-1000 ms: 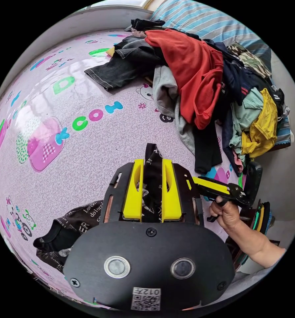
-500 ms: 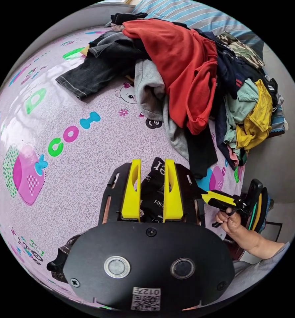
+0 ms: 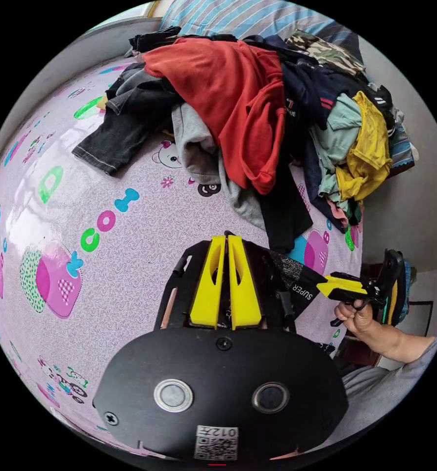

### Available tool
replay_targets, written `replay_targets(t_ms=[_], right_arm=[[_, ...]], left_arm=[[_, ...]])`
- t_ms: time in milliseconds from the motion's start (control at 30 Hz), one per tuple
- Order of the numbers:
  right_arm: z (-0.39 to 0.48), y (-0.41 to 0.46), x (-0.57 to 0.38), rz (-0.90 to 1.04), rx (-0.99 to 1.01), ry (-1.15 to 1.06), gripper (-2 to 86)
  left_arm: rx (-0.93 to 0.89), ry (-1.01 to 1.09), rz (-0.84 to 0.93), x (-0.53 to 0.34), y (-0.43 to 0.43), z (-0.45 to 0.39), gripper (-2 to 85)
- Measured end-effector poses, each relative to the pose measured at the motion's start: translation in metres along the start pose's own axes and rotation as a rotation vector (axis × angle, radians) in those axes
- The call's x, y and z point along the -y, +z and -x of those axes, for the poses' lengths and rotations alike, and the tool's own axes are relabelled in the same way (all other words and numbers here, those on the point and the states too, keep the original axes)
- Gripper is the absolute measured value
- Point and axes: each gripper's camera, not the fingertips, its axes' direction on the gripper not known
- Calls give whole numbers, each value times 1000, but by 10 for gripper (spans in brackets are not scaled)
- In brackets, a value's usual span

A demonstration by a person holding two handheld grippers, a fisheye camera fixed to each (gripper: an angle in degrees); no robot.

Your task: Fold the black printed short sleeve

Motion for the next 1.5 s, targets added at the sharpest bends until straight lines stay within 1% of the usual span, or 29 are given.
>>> replay_targets(t_ms=[133,200,267,433,600,833,1033,1100,1133,1167,1200,1300,1400,1500], right_arm=[[52,-1,-50,-13,69,-122,-4],[80,6,-76,-3,88,-191,-4],[115,21,-112,22,102,-287,-4],[163,70,-188,99,122,-446,-3],[178,133,-258,188,130,-540,-3],[168,230,-345,313,86,-670,-2],[140,315,-411,431,-9,-795,5],[128,342,-430,484,-45,-819,11],[121,359,-442,527,-61,-838,19],[114,372,-452,552,-86,-844,33],[112,376,-456,565,-88,-848,44],[102,373,-469,592,-40,-882,61],[90,336,-471,603,13,-912,63],[46,269,-458,599,23,-864,63]], left_arm=[[-109,8,-67,-33,-43,27,0],[-161,20,-121,-63,-70,44,-1],[-183,28,-164,-89,-89,56,-1],[-213,18,-259,-162,-128,90,0],[-200,-28,-321,-235,-142,131,0],[-210,-115,-385,-304,-133,185,0],[-207,-279,-382,-356,-101,232,2],[-165,-473,-377,-382,-90,255,4],[-152,-516,-390,-390,-89,260,5],[-142,-607,-421,-407,-90,269,5],[-148,-672,-457,-423,-92,275,5],[-132,-718,-522,-451,-103,270,6],[-118,-685,-521,-463,-108,246,6],[-141,-643,-500,-471,-99,212,6]])
